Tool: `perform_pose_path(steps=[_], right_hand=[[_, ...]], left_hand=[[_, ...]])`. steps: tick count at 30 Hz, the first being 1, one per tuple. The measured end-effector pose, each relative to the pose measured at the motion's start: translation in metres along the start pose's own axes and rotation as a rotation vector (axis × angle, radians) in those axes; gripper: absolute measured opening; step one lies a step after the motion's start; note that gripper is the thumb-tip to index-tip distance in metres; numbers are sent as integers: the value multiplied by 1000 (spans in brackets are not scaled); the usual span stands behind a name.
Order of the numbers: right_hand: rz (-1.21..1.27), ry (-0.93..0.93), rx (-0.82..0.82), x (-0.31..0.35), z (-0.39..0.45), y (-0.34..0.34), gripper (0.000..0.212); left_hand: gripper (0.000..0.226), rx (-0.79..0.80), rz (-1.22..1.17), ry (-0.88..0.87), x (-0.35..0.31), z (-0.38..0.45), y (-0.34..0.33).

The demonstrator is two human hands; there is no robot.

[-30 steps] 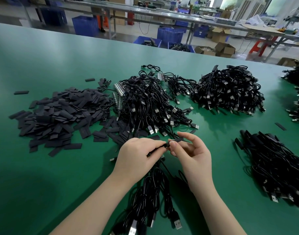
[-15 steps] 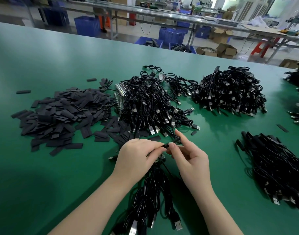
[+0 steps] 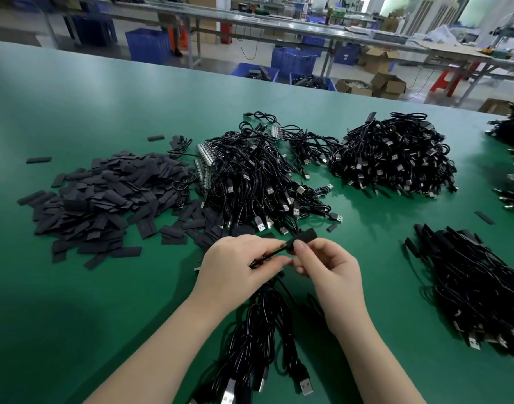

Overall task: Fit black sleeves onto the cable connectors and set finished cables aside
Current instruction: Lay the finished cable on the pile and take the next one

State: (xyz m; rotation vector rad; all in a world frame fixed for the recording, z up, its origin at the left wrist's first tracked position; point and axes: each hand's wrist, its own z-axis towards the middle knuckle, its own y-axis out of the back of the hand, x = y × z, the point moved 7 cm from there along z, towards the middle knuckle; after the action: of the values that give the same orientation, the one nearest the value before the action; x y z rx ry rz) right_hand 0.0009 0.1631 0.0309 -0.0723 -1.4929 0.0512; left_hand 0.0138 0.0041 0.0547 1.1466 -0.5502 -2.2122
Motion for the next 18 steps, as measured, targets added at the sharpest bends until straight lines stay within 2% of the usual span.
perform_pose_path(steps=[4, 6, 8, 13, 16, 18], right_hand=[[163, -53, -101, 0, 2, 13, 12], [209, -77, -132, -1, 2, 16, 14], [204, -95, -148, -3, 2, 17, 13], [3, -57, -98, -3, 1, 8, 8], [-211, 45, -5, 2, -2, -3, 18], [-213, 80, 8, 5, -4, -5, 22]], left_hand=[[52, 153, 15, 113, 14, -4, -10], [41, 209, 75, 117, 17, -4, -15], [25, 201, 113, 101, 18, -3, -15], [21, 126, 78, 53, 14, -2, -9], [24, 110, 122, -75, 4, -1, -8], [25, 93, 137, -136, 0, -2, -7]])
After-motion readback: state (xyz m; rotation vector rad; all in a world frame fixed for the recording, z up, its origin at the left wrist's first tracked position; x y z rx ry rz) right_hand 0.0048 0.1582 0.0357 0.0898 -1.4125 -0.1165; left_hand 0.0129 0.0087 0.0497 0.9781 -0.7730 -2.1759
